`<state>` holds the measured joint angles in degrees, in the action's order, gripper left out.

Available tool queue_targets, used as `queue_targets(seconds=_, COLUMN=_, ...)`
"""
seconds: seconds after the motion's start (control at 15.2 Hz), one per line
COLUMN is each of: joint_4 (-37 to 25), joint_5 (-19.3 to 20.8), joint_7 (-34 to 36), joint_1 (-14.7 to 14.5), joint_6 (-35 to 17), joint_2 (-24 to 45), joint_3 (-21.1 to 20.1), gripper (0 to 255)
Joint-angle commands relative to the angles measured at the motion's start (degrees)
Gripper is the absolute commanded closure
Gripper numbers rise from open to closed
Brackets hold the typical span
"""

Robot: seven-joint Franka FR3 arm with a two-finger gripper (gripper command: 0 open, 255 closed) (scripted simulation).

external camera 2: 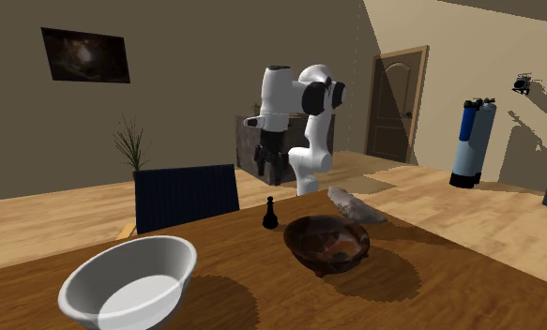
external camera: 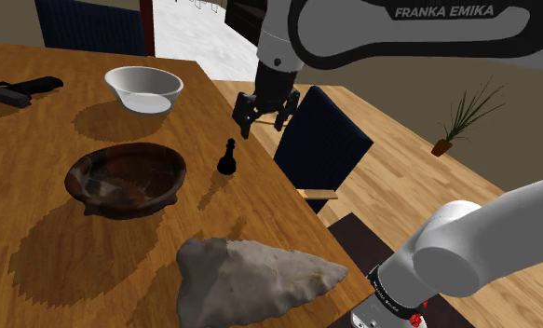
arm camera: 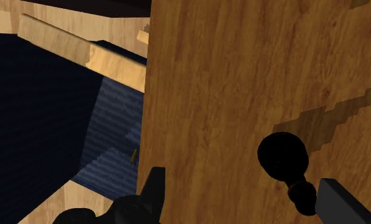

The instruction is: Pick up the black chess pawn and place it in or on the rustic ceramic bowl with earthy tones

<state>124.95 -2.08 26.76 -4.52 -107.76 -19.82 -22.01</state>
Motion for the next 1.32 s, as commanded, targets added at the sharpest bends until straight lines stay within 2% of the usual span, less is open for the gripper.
queue_targets(seconds=0.0, joint_4=-2.8, joint_5=0.6, joint_7=2.6, joint_1=0.0, joint_6=-1.3, joint_2=4.2, joint_3=-1.8, gripper=0)
queue_targets(seconds=0.2, joint_4=-6.8, joint_5=2.3, joint_7=6.6, joint_1=-0.3, joint_6=-3.1, joint_2=10.2, joint_3=-4.3, gripper=0)
queue_targets(seconds=0.73, joint_4=-2.4, joint_5=3.0, joint_7=7.2, joint_1=-0.3, joint_6=-8.9, joint_2=11.8, joint_3=-4.4, gripper=0)
queue_targets(seconds=1.25, joint_4=-2.4, joint_5=3.1, joint_7=7.2, joint_1=-0.3, joint_6=-8.8, joint_2=11.8, joint_3=-4.4, gripper=0)
